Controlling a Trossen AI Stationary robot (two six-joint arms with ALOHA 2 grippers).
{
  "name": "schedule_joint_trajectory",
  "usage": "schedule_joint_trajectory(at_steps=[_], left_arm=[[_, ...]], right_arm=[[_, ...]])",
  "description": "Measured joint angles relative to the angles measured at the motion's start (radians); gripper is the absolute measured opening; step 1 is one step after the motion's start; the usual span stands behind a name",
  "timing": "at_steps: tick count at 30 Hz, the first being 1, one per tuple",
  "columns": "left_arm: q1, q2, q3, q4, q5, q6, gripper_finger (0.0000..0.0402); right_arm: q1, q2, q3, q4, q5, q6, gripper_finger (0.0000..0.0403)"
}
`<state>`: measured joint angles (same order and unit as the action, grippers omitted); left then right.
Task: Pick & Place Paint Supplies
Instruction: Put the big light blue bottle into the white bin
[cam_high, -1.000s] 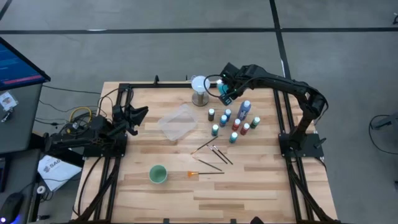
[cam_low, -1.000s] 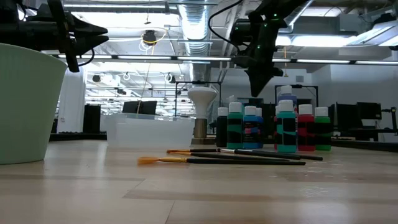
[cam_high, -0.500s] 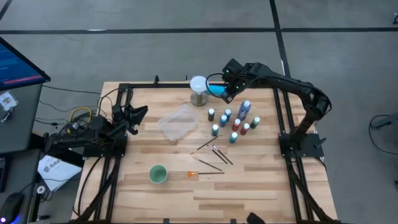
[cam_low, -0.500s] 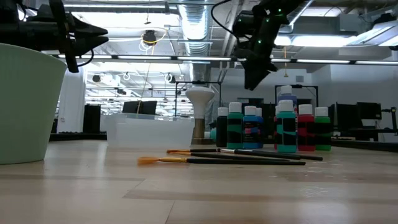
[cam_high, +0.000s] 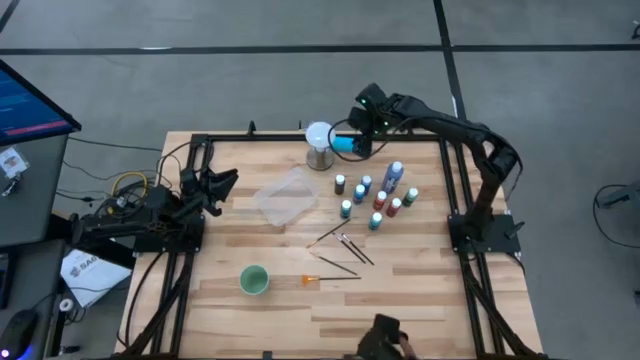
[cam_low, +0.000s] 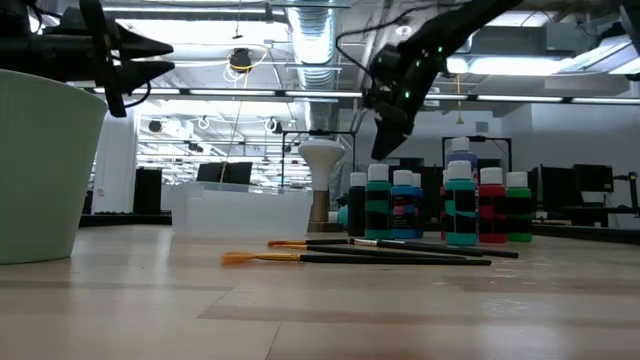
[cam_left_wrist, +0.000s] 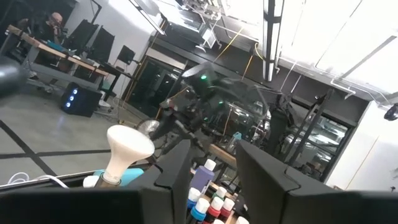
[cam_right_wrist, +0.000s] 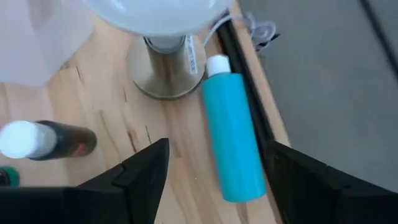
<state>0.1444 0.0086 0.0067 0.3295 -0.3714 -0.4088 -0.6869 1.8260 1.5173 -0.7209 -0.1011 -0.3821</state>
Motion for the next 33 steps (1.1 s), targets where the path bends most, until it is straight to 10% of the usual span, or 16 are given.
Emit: schedule_joint_trajectory(at_steps=[33], left_arm=[[0.002,0.003,0.0,-0.002,0.002,-0.038,0.0184]], right_arm=[[-0.029,0.333,0.038,-0.018,0.063,-0.036,0.0256]])
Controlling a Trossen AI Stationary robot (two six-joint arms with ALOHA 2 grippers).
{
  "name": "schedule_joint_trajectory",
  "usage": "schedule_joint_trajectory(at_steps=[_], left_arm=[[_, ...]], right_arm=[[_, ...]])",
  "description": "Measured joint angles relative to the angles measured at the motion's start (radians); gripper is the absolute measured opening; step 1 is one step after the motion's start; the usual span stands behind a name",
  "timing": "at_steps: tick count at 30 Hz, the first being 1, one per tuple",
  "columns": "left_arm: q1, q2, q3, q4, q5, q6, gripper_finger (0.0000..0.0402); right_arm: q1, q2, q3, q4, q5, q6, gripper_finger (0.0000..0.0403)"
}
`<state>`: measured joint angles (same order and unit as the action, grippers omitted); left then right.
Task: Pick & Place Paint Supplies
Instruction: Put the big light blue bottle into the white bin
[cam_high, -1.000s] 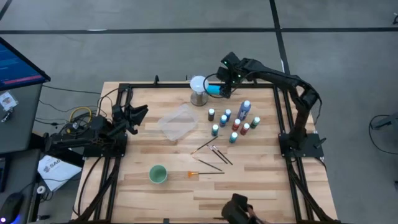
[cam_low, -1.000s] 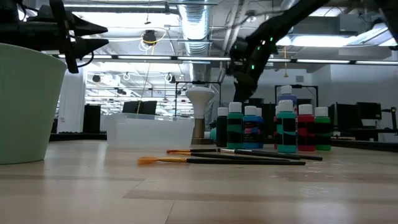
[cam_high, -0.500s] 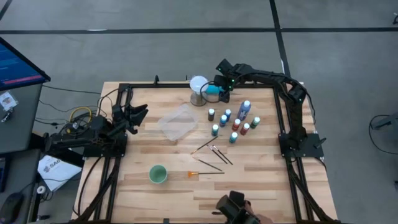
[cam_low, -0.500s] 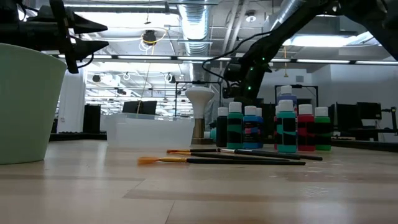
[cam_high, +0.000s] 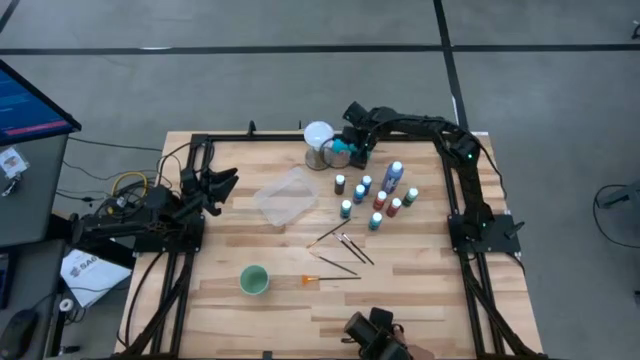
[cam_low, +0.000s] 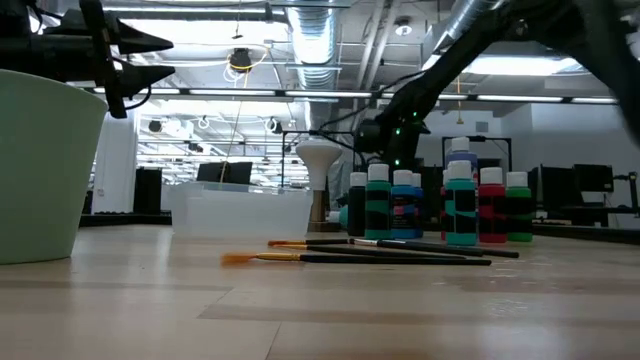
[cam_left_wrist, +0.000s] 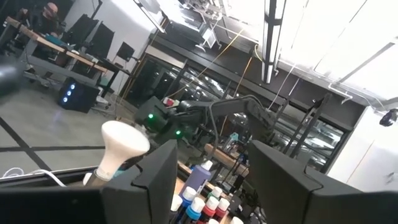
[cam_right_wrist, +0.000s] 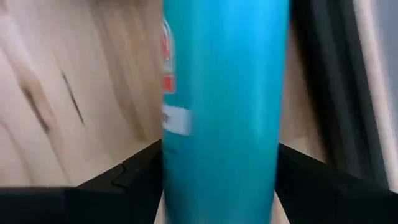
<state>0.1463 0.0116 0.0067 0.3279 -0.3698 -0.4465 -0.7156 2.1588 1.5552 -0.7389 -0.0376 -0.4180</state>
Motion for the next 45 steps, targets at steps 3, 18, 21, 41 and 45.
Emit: schedule_joint_trajectory(at_steps=[3,18,21,41,45], left_arm=[[0.0,0.007,0.0,-0.001,0.001,-0.005,0.0185],[-0.001,0.061,0.0,0.011,0.001,-0.007,0.0184],[-0.001,0.061,0.0,0.012,0.001,-0.007,0.0184],[-0.001,0.061,0.0,0.073,-0.006,-0.006,0.0182],[-0.001,0.061,0.0,0.119,-0.005,-0.006,0.0182]], right_arm=[[0.0,0.004,0.013,-0.014,0.013,0.001,0.023],[-0.015,-0.047,0.008,-0.093,0.01,0.036,0.016],[-0.04,-0.107,0.011,-0.088,-0.021,0.058,0.016],[-0.125,-0.522,0.011,0.012,-0.27,0.197,0.0162],[-0.1,-0.576,0.011,0.056,-0.34,0.232,0.0167]])
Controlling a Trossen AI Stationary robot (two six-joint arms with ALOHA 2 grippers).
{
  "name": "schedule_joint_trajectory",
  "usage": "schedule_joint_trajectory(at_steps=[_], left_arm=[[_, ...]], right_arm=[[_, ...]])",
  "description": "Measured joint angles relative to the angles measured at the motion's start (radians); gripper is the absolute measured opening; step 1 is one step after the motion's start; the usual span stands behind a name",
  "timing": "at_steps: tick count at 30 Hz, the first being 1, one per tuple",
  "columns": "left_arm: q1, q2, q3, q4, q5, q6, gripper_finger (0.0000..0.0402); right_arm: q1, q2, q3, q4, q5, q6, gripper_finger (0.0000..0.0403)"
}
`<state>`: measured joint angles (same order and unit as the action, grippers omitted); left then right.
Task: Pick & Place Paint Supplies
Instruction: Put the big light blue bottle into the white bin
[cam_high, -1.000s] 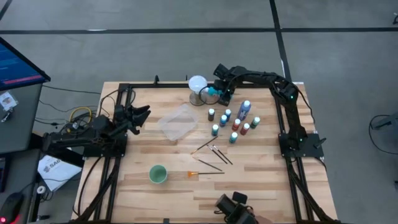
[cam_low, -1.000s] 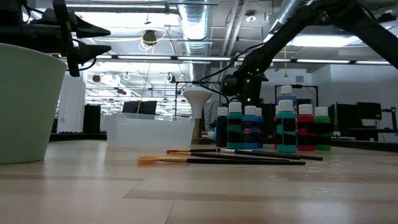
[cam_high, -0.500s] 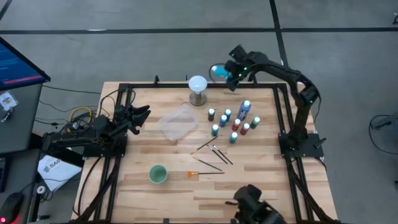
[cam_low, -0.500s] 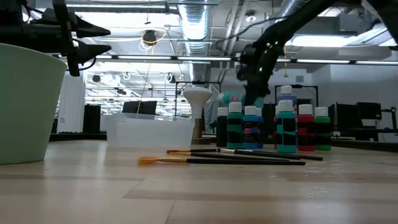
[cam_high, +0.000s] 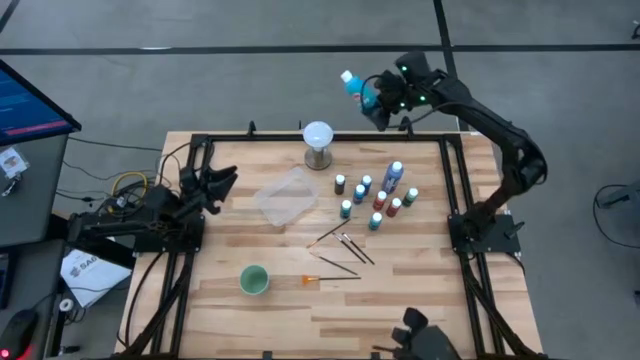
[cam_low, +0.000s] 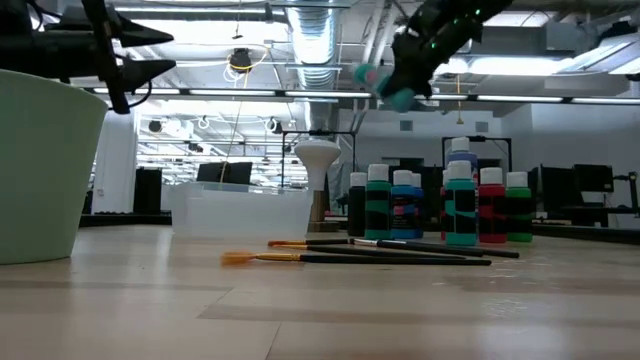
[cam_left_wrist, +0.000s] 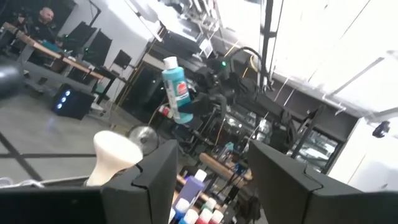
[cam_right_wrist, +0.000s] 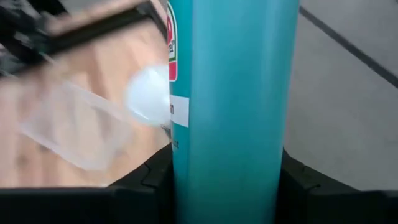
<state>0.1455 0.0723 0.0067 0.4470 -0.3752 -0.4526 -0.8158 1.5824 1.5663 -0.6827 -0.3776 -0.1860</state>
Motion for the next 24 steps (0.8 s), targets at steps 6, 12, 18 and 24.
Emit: schedule_joint_trajectory(at_steps=[6,12,18,24], left_arm=[[0.0,0.008,0.005,0.027,0.008,-0.044,0.0182],[0.0,0.169,0.107,0.027,0.067,-0.056,0.0201],[0.0,0.482,0.302,0.025,0.152,0.036,0.0242],[0.011,0.752,0.519,0.028,0.245,0.184,0.027]], right_arm=[[0.075,-0.042,0.0,0.071,-0.071,0.034,0.0166],[0.168,-0.051,0.001,0.099,-0.078,0.041,0.0171],[0.245,-0.036,0.001,0.099,-0.093,0.041,0.0171],[0.324,-0.023,0.001,0.151,-0.106,0.046,0.0176]])
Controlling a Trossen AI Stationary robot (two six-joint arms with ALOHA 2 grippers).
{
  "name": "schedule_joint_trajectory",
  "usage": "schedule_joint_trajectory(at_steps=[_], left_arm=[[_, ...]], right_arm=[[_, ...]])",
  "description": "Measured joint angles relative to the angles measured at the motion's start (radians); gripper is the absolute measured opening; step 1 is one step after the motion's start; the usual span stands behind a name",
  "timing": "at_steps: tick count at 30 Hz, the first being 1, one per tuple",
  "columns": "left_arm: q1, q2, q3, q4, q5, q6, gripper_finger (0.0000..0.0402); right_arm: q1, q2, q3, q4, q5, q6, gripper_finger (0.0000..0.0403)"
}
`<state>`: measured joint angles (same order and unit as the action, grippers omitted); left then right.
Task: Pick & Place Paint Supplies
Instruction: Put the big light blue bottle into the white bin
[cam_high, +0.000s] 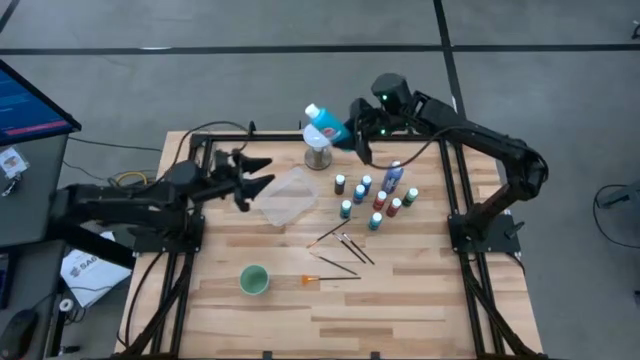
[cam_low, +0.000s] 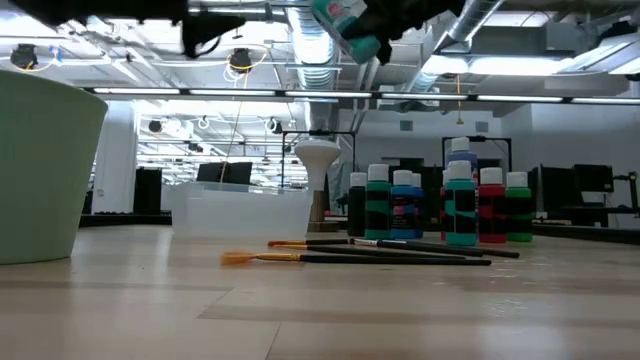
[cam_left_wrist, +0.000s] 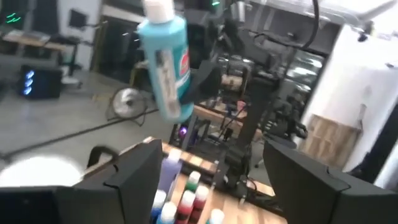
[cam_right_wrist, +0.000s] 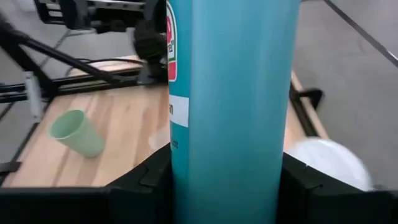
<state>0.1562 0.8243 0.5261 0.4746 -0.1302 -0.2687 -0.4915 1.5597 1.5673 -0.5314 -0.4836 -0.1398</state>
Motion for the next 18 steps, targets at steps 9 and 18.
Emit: schedule_joint_trajectory(at_steps=[9,18], left_arm=[[0.112,0.114,0.184,0.014,0.192,0.056,0.0283],[0.183,0.127,0.196,0.044,0.27,0.053,0.0283]], right_arm=[[0.085,-0.001,0.0,0.062,-0.016,0.002,0.0179],[0.136,0.0,0.0,0.09,-0.016,-0.016,0.018]])
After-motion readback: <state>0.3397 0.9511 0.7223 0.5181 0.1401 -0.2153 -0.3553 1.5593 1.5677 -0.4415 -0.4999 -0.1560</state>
